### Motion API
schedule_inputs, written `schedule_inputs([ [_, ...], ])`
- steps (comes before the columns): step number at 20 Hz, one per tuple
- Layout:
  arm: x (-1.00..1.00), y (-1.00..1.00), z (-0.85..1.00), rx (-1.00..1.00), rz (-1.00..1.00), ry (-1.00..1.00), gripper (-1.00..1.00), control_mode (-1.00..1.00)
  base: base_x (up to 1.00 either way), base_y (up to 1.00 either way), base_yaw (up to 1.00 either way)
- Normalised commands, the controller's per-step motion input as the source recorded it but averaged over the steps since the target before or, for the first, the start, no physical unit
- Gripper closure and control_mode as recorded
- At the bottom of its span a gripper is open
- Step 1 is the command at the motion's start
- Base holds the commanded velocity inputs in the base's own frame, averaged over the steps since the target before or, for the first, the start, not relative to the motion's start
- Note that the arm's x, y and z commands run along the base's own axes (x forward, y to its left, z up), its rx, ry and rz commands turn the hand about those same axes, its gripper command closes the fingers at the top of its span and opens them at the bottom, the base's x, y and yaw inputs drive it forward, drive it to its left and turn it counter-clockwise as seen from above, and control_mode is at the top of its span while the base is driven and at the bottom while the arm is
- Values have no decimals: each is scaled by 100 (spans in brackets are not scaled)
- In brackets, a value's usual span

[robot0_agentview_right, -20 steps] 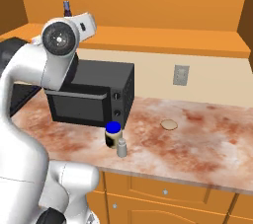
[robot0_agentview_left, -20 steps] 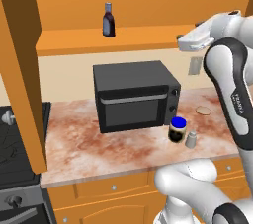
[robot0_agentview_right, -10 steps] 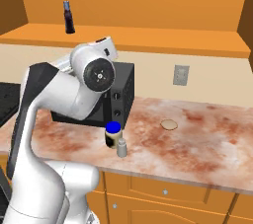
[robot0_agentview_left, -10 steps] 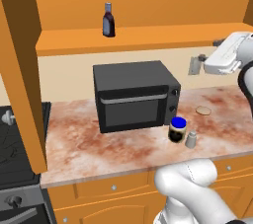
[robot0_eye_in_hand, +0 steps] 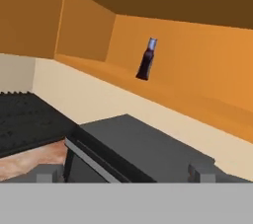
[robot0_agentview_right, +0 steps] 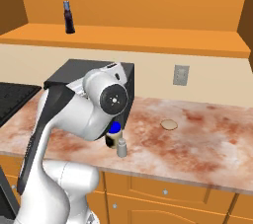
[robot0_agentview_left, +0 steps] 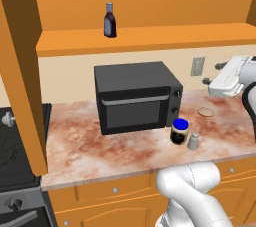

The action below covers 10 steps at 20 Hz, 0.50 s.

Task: There are various items on the counter. Only move the condiments/shakers into the cabinet.

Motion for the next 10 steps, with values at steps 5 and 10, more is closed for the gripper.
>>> schedule_inputs([
  [5,0,-59,-34,0,15,15,-100,-100,0,0,0],
  [10,1,-37,-43,0,16,24,-100,-100,0,0,0],
])
